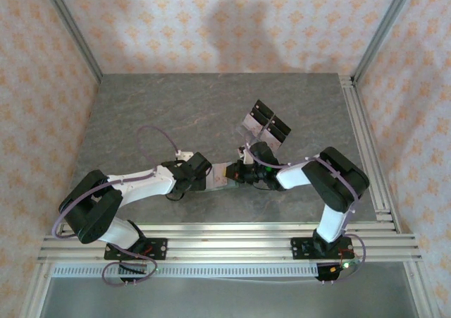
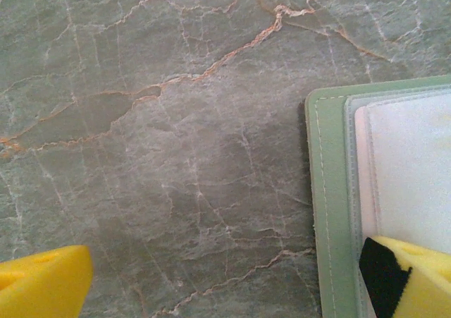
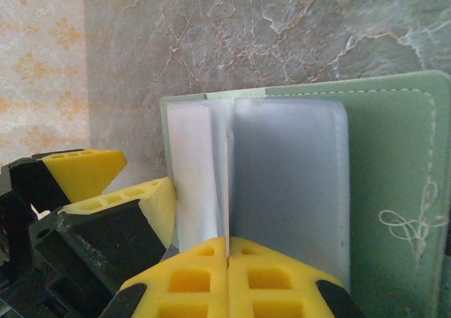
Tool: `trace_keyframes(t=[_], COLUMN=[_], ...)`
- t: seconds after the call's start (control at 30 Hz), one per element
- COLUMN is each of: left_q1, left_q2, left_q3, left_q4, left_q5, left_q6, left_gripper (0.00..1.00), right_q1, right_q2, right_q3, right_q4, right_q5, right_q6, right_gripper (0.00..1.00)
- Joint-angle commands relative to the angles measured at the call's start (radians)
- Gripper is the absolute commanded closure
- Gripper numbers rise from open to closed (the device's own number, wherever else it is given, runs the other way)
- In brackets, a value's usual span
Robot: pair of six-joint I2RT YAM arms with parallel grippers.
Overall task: Put the credit cards into the card holder
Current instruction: Insert the credit card into the card slot.
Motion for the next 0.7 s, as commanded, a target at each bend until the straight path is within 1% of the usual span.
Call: trace_keyframes(t=[0.0,0.4,0.67], left_q1=[-0.005,-0.006,-0.006], left_q2=[-0.014,-0.048,-0.031], left_q3=[-0.011,0.018,0.017], left_q4=[-0.054,-0.125,-0.119], left_q5=[-0.042,-0.112,-0.112], left_q6=[-0.007,-0.024,-0.023], left_gripper=[0.01,0.00,0.00], right_q1=[0.006,0.006,0.005], right_q2=[0.024,0.044,0.069], right_q3=[0.005,0.015,0.018], right_q4=[0.073,0.093,0.124], right_q5=[-0.022,-0.035,-0.048], right_q6=[0.014,0.028,0.043], right_gripper=[1.00,1.00,1.00])
